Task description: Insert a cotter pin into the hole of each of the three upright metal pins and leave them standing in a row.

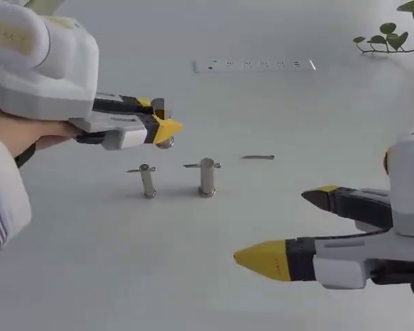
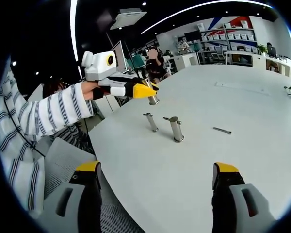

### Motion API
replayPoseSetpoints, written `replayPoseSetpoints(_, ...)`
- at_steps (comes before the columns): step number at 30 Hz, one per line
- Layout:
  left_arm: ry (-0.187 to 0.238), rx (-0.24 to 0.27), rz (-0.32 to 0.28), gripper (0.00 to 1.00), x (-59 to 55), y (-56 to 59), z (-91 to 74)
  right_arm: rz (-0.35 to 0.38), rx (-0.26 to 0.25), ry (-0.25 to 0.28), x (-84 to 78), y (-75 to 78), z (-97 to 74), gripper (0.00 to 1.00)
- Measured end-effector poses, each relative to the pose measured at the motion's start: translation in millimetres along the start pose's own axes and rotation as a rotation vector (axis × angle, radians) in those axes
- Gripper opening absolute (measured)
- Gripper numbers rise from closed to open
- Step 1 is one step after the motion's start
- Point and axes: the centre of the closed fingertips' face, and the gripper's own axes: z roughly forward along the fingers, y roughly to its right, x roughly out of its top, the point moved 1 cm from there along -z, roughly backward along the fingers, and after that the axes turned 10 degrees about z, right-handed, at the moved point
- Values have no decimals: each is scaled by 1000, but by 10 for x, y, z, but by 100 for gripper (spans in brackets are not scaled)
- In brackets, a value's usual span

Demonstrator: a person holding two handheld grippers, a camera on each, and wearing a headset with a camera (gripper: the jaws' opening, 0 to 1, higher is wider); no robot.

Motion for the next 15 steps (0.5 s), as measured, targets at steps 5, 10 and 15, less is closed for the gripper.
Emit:
replayPoseSetpoints(5,4,-18,-7,10,-18,124,19,2,3,11,14,-10,-4,95)
replayPoseSetpoints(10,12,-33,-21,10,4,247,46,-2,11,15,34,-17,-6,95)
replayPoseSetpoints(15,5,-48,-26,10,-48,370,81,-6,9,18,52,-8,-2,95)
